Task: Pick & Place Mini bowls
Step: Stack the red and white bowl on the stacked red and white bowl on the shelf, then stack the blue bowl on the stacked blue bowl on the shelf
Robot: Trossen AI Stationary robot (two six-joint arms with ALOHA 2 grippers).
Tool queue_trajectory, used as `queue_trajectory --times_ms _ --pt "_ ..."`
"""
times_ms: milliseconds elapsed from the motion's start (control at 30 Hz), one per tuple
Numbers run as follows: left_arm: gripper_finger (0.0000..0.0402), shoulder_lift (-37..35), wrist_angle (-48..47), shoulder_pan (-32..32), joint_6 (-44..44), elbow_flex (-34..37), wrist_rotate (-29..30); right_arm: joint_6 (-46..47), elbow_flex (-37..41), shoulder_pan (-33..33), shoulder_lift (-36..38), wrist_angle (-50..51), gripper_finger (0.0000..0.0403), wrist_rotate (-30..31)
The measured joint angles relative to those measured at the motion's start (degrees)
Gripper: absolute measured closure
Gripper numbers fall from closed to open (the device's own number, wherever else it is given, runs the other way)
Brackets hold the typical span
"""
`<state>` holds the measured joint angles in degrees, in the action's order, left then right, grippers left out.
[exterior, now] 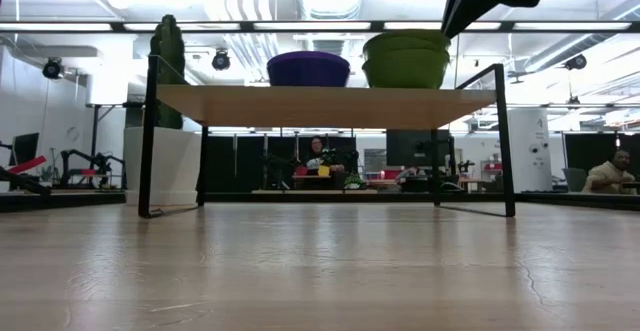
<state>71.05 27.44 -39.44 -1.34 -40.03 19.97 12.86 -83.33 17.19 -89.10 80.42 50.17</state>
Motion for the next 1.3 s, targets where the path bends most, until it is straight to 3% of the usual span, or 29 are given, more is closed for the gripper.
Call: queue_trajectory --times_ms 233,633,767,1067,1300 --pt "0.0339 0.0 0.0 0.0 0.0 0.0 0.0 0.0 0.0 -0.1 0.0 0.0 0.0333 -0.5" --pt "0.0339 0.0 -0.2 0.0 2.3 0.0 0.0 0.7 0.0 2.1 0.8 0.0 0.0346 4.7" --pt "0.0339 -0.1 -0.5 -0.1 2.9 0.0 0.0 1.5 -0.1 4.4 1.7 0.2 0.0356 8.8" --pt "0.0339 -0.2 -0.9 0.0 10.8 -0.5 0.3 6.1 -3.6 7.4 2.9 0.2 0.0394 9.9" --pt "0.0339 0.7 -11.3 -1.3 16.1 -4.8 2.0 9.0 -6.1 11.9 2.9 0.2 0.0394 12.1"
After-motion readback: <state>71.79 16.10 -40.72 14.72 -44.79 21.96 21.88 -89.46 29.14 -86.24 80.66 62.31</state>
